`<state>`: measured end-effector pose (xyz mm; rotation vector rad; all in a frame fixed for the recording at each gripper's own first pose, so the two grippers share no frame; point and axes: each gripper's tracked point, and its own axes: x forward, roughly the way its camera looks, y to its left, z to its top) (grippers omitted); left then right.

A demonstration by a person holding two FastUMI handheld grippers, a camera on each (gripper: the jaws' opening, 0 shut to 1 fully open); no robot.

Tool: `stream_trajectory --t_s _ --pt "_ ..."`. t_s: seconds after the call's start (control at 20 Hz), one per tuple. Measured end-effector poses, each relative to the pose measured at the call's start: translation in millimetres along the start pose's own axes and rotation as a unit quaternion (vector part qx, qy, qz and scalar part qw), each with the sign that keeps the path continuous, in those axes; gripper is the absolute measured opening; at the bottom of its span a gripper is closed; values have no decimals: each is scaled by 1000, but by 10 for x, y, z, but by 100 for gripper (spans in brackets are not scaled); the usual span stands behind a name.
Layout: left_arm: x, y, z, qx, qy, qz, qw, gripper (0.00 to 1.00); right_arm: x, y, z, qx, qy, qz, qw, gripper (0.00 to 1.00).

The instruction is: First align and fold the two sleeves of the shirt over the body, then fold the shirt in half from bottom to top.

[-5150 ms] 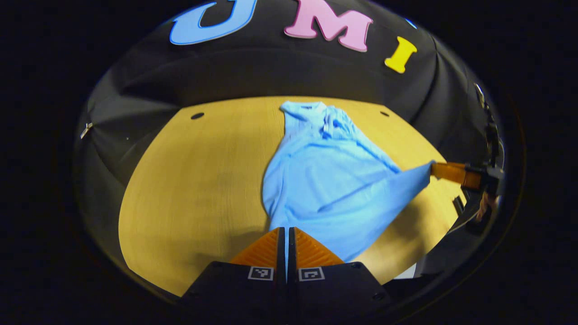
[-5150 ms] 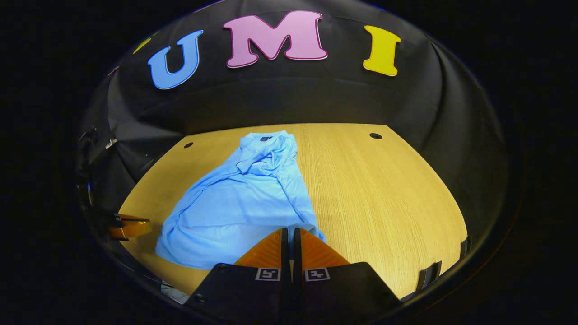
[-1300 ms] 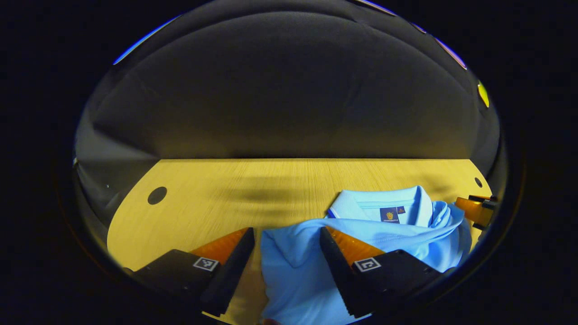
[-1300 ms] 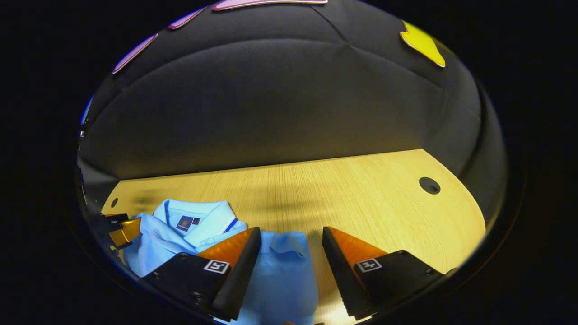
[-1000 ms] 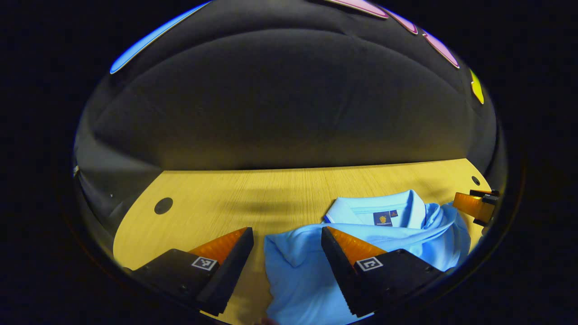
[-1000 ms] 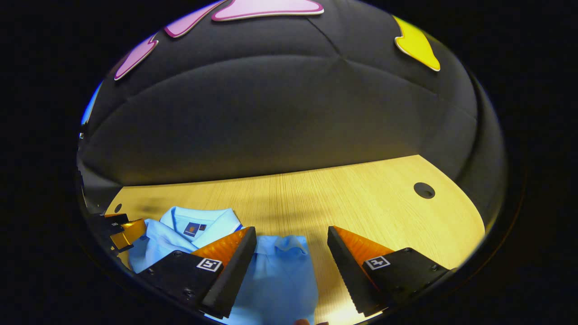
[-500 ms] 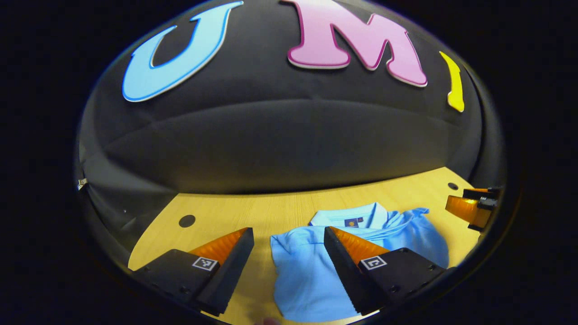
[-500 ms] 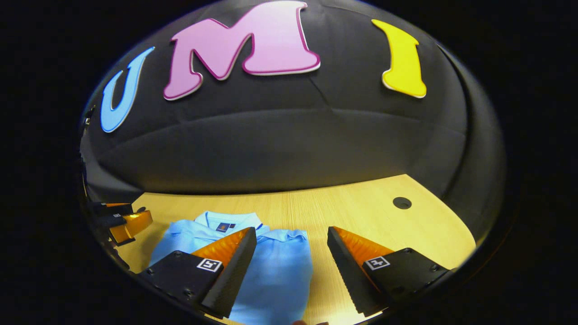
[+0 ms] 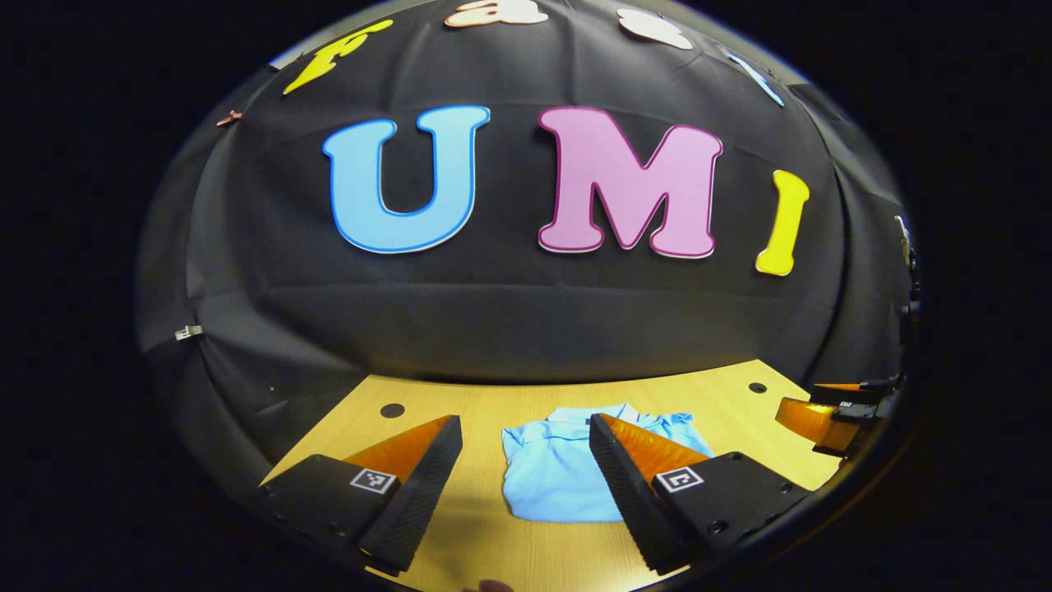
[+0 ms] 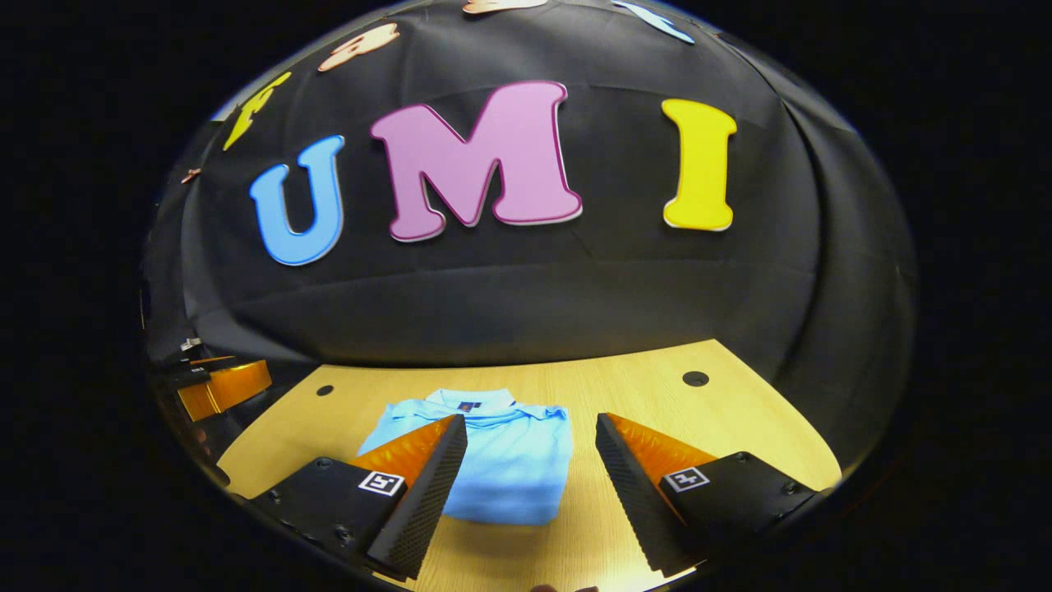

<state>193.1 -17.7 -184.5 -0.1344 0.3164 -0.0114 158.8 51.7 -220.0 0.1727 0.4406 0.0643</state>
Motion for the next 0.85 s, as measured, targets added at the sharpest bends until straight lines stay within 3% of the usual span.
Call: stream_trajectory --t_s 0.3,0.5,0.85 --pt "-1005 -283 59 0 -11 -26 1000 99 -926 346 320 -14 -41 44 998 98" --pt "-1497 -475 93 13 -21 -45 999 99 -1386 351 361 -7 -49 50 998 98" --pt "-1865 -542 11 19 -19 -37 999 99 -1582 280 326 -30 -44 53 997 98"
